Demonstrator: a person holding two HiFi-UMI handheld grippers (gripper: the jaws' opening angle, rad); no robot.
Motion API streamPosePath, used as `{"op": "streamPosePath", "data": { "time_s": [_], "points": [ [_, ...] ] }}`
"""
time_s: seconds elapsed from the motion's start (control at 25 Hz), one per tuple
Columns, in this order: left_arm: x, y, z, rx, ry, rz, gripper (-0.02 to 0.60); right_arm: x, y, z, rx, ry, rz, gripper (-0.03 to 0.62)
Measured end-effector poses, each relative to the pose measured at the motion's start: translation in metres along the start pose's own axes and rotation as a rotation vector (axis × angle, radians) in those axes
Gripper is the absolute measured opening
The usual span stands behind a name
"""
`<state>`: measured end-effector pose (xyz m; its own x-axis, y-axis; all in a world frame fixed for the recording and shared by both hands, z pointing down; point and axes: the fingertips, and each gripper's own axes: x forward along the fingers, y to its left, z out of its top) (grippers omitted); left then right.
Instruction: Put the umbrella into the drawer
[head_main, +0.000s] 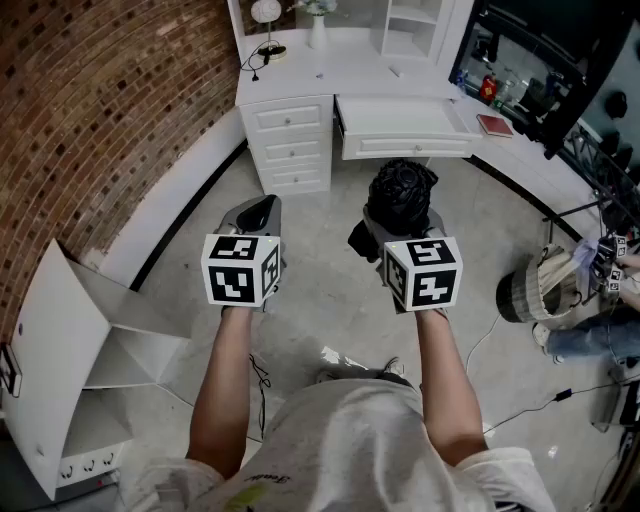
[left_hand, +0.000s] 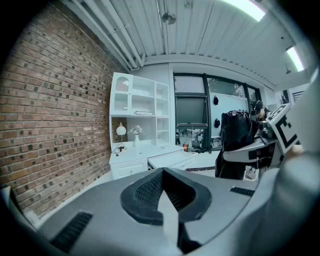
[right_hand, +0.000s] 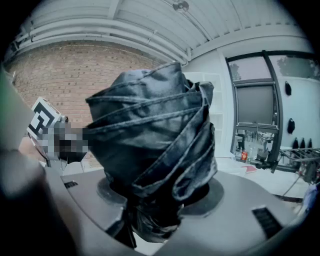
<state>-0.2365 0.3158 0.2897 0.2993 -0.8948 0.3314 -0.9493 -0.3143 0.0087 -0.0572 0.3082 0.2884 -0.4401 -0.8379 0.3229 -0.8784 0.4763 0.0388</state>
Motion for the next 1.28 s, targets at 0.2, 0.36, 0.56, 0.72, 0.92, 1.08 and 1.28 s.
{"op": "streamPosePath", "data": {
  "time_s": [0.2, 0.36, 0.56, 0.72, 0.92, 1.08, 1.28],
  "points": [
    [0.0, 0.005, 0.0, -0.003, 0.0, -0.011, -0.003, 0.003, 0.007, 0.0, 0.016, -0.001, 0.003, 0.254],
    [0.003, 0.005, -0.002, 0.014, 0.003, -0.013, -0.003, 0.006, 0.007, 0.0, 0.017, -0.003, 0.006, 0.255],
    [0.011, 0.005, -0.006, 0.036, 0.01, -0.015, -0.003, 0.012, 0.002, -0.004, 0.031, -0.006, 0.006, 0.255],
    [0.02, -0.002, -0.003, 0.049, 0.013, -0.023, -0.003, 0.016, -0.007, -0.006, 0.041, -0.005, 0.004, 0.255],
    [0.038, -0.008, -0.001, 0.058, 0.022, -0.026, -0.003, 0.025, -0.022, -0.004, 0.043, -0.01, 0.006, 0.256],
    [0.059, -0.013, 0.002, 0.065, 0.034, -0.018, -0.003, 0.037, -0.04, -0.005, 0.048, -0.009, 0.015, 0.256],
    [0.088, -0.017, 0.01, 0.059, 0.048, 0.002, -0.003, 0.056, -0.067, -0.001, 0.056, -0.008, 0.035, 0.255]
  ]
}}
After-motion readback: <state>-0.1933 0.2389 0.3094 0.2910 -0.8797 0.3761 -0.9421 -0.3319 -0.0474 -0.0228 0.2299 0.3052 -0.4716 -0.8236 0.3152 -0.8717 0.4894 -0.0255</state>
